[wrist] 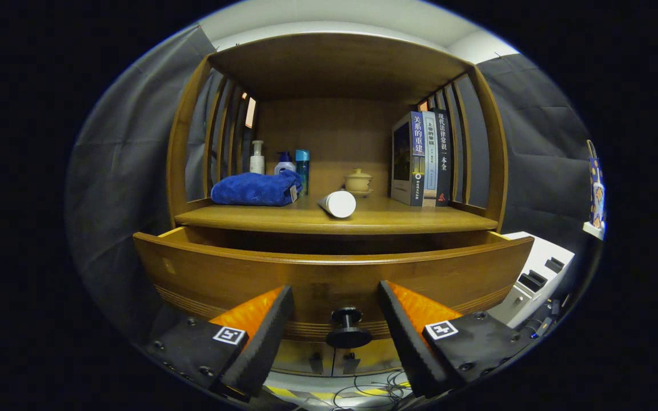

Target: Pull open the drawer, take out the items inside it, and place them on the countertop above the cabinet.

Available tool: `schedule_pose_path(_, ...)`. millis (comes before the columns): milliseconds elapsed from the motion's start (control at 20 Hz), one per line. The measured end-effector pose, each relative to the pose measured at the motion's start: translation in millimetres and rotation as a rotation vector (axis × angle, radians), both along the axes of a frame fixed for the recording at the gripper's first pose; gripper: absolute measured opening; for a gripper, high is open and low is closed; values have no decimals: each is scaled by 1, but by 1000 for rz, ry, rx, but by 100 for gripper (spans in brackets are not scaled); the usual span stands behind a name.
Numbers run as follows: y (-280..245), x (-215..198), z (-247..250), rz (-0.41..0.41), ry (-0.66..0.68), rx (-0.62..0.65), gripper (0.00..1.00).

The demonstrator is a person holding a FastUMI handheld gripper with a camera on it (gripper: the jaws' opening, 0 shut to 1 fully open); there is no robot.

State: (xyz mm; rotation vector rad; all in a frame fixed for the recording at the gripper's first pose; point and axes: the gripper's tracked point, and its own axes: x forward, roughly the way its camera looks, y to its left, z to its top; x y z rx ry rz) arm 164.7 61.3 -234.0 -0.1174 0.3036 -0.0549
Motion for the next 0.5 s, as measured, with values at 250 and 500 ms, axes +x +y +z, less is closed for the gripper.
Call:
schedule_pose_path(250, 0, 29, -4, -2, -3, -13, 98)
schedule_pose_path(500, -4, 51, -6, -1, 16, -7, 98)
